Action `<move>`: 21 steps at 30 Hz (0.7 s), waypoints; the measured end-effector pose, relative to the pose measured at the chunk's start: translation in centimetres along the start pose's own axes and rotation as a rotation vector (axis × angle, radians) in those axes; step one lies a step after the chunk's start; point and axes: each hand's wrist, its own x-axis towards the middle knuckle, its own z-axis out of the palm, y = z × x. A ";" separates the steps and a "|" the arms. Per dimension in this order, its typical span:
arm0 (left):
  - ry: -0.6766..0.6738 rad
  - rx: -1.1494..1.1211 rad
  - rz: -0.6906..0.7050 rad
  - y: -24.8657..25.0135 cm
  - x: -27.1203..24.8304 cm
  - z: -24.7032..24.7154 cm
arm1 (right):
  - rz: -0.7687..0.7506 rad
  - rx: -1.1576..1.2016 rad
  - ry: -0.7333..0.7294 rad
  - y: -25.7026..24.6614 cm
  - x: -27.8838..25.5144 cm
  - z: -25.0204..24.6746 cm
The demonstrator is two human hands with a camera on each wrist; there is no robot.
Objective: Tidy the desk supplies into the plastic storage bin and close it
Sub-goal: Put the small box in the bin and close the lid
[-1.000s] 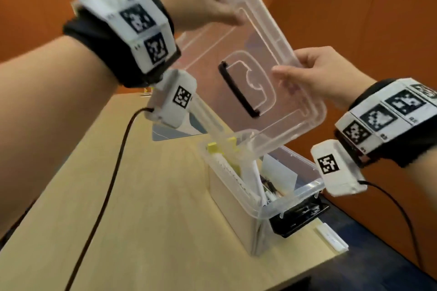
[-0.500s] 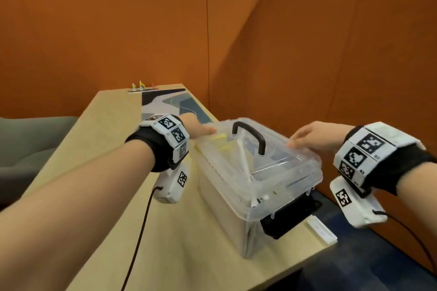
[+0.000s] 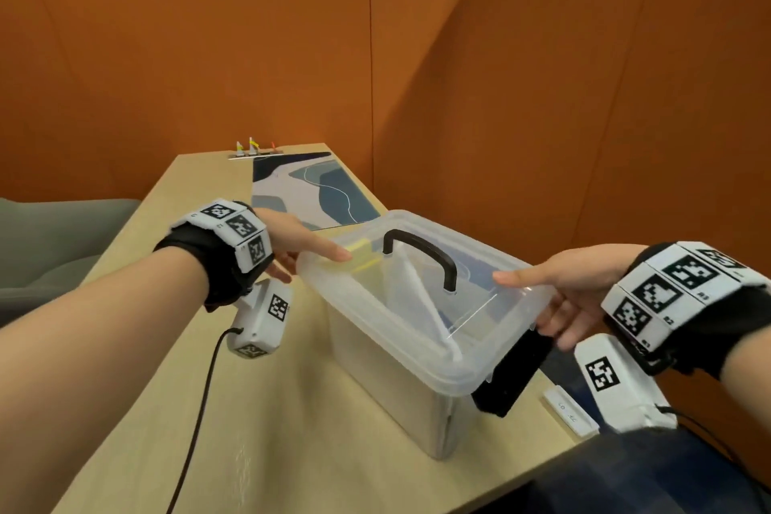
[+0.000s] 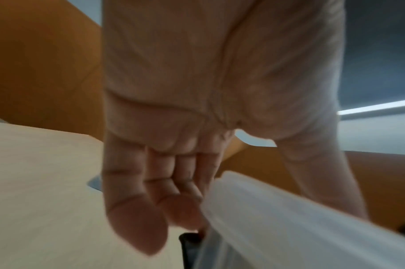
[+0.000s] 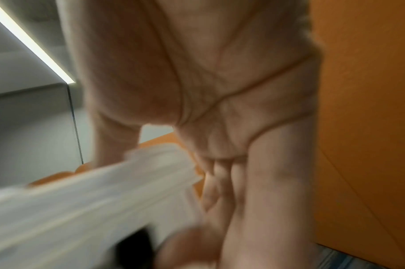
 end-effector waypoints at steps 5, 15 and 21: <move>-0.019 -0.068 -0.173 -4.2 -1.5 -1.6 | -0.246 0.238 0.175 -2.8 2.1 2.0; -0.037 -0.267 -0.431 -11.8 -6.5 -4.2 | -0.234 0.394 -0.043 -8.2 5.8 8.9; 0.215 -0.211 -0.462 -12.7 -9.2 -5.1 | -0.426 0.408 0.046 -10.6 6.2 10.0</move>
